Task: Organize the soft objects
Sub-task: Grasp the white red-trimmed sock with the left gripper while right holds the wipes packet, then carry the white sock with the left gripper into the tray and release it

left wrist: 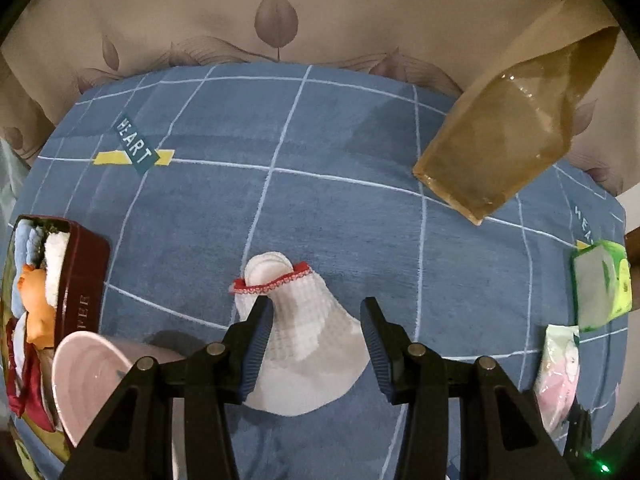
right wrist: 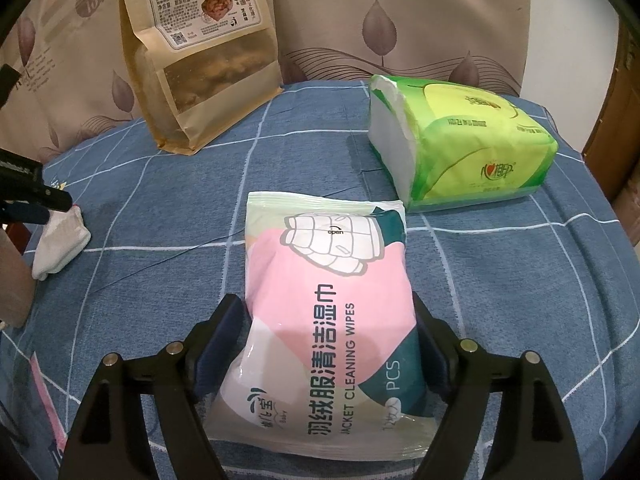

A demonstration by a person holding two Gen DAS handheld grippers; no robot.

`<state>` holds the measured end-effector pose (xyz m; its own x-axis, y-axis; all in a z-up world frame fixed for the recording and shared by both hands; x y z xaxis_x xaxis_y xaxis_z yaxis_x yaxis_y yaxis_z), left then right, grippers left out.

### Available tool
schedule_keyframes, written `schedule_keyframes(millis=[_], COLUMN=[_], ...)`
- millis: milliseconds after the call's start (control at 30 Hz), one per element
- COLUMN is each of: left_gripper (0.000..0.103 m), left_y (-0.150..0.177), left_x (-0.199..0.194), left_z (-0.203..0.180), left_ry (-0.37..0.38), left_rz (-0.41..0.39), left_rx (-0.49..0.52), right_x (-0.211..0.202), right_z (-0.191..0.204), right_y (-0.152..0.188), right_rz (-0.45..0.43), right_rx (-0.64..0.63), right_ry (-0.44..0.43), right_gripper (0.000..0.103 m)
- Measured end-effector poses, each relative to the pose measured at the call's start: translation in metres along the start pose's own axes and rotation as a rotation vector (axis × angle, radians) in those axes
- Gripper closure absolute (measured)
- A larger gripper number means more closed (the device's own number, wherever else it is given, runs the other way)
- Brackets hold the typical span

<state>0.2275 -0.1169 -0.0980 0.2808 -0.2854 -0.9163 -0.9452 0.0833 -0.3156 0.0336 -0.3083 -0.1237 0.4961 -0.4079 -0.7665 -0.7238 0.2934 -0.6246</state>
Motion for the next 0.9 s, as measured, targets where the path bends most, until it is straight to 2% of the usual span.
schedule_keyframes(millis=[333,400,467,600,900], left_gripper=[0.057,0.074,0.078,0.09,0.091], left_y=[0.001,0.003,0.004,0.003,0.008], left_x=[0.018,0.021,0.02,0.015,0.0], left_z=[-0.004,-0.006,-0.007,-0.006,-0.02], left_ry=[-0.041,-0.062,-0.094,-0.049,0.018], left_rz=[-0.008,-0.014,-0.025,-0.022,-0.03], left_rx=[0.025,0.05,0.077,0.076,0.113], right_x=[0.0,0.0,0.0,0.0,0.0], right_z=[0.0,0.0,-0.001,-0.001,0.002], right_y=[0.0,0.0,0.0,0.0,0.0], right_rz=[0.0,0.0,0.0,0.0,0.0], right_rx=[0.0,0.0,0.0,-0.001,-0.001], right_ry=[-0.001,-0.001,-0.002,-0.002,-0.001], right_gripper=[0.024,0.024,0.023,0.023,0.022])
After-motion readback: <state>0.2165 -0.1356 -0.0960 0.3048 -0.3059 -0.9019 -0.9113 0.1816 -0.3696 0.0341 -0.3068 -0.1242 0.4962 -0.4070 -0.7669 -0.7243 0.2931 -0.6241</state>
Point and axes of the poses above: each gripper's, at about its wrist camera, not at the fingertips, and x roughly the way its jaws point, z to its left, y to its underside, the point moved 4 cm from there along x, roughly the way its jaws point, and after that the axes turned 12 degrees about y, right-handed, at the moved point
